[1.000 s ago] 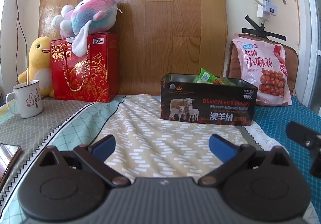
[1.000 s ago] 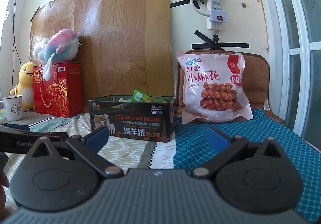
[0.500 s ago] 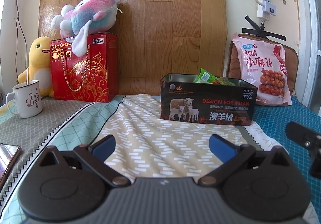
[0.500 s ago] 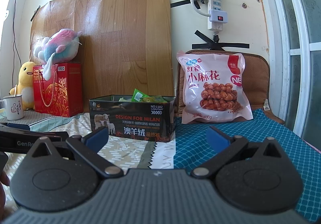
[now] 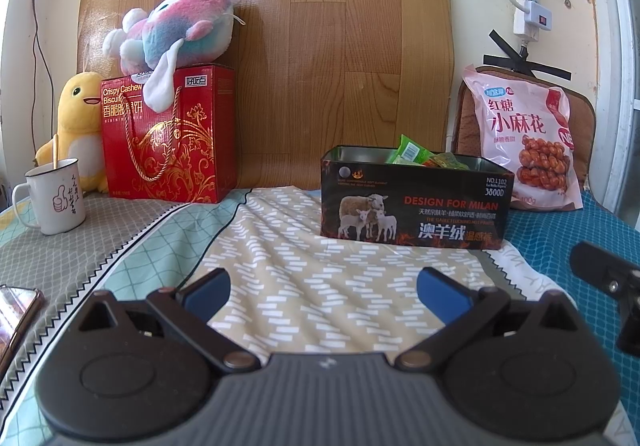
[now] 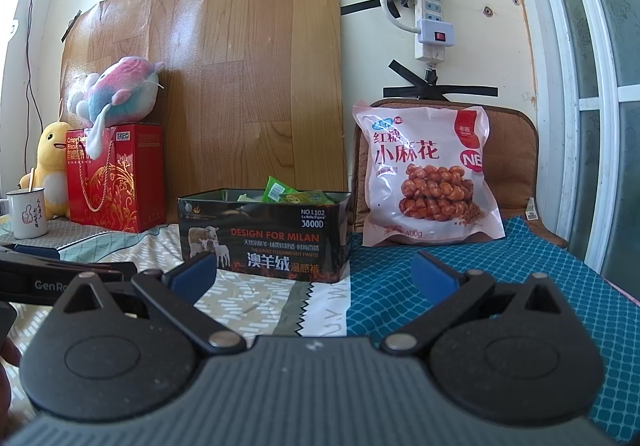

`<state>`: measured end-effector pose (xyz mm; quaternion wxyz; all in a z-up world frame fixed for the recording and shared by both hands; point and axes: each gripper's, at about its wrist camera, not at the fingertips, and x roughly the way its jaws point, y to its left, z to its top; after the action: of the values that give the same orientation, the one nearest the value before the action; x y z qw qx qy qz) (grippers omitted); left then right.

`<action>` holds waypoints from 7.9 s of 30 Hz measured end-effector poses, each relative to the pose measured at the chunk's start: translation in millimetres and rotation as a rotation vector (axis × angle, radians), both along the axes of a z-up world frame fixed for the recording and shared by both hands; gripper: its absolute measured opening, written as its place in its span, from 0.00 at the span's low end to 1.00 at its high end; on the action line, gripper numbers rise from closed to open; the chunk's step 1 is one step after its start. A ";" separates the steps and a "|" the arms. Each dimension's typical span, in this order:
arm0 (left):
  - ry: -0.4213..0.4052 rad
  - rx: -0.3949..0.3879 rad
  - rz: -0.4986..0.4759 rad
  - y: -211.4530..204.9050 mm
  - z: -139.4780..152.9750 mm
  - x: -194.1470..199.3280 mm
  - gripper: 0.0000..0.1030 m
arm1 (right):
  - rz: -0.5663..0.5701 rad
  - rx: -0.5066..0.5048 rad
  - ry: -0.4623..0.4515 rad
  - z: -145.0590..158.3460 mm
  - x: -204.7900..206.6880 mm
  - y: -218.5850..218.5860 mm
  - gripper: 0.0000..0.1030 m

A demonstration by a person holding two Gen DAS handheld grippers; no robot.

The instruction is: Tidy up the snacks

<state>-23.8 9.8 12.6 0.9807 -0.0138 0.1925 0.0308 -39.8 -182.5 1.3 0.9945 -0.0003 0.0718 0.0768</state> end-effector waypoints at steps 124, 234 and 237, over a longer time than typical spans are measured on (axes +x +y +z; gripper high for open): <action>0.139 0.058 0.012 -2.7 -9.2 15.7 1.00 | 0.017 -0.011 0.006 -0.2 3.2 0.2 1.00; 0.168 0.147 0.037 -11.1 -11.5 10.0 1.00 | 0.022 -0.016 0.009 -0.3 4.2 -0.7 1.00; 0.171 0.148 0.038 -11.3 -11.5 10.2 1.00 | 0.022 -0.016 0.009 -0.3 4.2 -0.8 1.00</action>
<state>-13.6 -1.4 1.1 0.9584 0.0575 0.2722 0.0645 -35.6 -183.3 1.0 0.9932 -0.0089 0.0769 0.0873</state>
